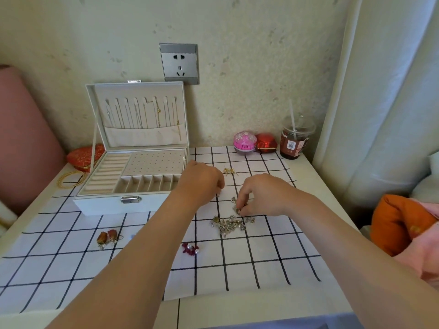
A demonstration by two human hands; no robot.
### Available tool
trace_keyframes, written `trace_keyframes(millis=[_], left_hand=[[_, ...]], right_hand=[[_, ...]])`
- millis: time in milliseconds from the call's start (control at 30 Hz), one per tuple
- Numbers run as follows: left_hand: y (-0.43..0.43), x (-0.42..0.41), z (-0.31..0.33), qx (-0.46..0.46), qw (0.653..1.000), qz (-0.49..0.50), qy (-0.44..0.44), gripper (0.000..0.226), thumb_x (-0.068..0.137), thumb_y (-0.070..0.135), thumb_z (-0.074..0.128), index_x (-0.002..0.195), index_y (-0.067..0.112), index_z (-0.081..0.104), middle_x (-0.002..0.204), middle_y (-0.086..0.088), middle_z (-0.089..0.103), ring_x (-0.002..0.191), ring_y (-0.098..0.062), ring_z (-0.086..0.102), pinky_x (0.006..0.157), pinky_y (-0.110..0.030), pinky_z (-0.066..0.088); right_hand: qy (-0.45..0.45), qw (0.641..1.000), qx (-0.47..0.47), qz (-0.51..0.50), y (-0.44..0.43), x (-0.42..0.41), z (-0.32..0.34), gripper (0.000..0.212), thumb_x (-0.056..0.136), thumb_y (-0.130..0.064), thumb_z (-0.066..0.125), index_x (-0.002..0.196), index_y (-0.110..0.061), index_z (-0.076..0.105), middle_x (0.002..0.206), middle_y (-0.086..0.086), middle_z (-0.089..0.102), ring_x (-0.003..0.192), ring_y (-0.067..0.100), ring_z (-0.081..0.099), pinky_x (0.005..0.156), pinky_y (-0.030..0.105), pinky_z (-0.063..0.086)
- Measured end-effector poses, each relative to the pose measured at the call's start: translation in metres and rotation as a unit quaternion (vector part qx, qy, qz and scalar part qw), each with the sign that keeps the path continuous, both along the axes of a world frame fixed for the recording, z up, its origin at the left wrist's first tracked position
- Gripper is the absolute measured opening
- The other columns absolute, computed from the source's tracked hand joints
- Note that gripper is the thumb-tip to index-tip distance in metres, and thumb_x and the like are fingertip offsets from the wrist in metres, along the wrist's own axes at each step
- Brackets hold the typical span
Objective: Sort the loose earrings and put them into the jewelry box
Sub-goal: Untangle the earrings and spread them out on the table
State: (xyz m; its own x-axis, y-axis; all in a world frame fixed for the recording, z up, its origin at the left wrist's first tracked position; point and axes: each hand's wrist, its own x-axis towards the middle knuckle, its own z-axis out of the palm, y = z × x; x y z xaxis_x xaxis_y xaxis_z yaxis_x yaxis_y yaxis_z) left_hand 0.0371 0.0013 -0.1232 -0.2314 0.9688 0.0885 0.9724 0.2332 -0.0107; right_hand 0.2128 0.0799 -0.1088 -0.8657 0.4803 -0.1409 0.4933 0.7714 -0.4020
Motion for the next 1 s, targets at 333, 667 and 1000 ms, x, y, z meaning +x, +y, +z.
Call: trace_keyframes(millis=[333,667,1000], left_hand=[[-0.015,-0.007,0.017,0.065,0.991,-0.029,-0.114,0.026,0.094,0.022,0.060,0.117,0.033,0.067,0.107,0.014,0.070,0.099,-0.009,0.063,0.086,-0.024,0.044],[-0.027,-0.001,0.015,0.012,0.973,-0.033,-0.227,0.015,0.088,0.026,0.068,0.100,0.035,0.071,0.092,0.019,0.069,0.083,-0.001,0.060,0.085,-0.027,0.053],[-0.024,0.010,0.014,-0.024,0.964,-0.054,-0.259,0.032,0.079,0.039,0.077,0.107,0.032,0.063,0.093,0.017,0.071,0.091,-0.007,0.064,0.087,-0.035,0.053]], right_hand=[[0.029,0.999,-0.010,-0.008,0.002,-0.006,-0.003,0.005,0.084,-0.034,0.072,0.080,-0.036,0.074,0.090,-0.022,0.066,0.087,-0.004,0.060,0.078,0.023,0.049],[-0.010,1.000,0.015,-0.013,-0.005,-0.009,-0.002,0.004,0.076,-0.039,0.079,0.078,-0.037,0.077,0.088,-0.022,0.067,0.087,-0.003,0.060,0.082,0.030,0.054],[0.107,0.981,-0.137,-0.084,-0.002,-0.009,0.004,0.006,0.086,-0.024,0.077,0.081,-0.021,0.078,0.072,-0.013,0.071,0.057,-0.003,0.058,0.062,0.017,0.045]])
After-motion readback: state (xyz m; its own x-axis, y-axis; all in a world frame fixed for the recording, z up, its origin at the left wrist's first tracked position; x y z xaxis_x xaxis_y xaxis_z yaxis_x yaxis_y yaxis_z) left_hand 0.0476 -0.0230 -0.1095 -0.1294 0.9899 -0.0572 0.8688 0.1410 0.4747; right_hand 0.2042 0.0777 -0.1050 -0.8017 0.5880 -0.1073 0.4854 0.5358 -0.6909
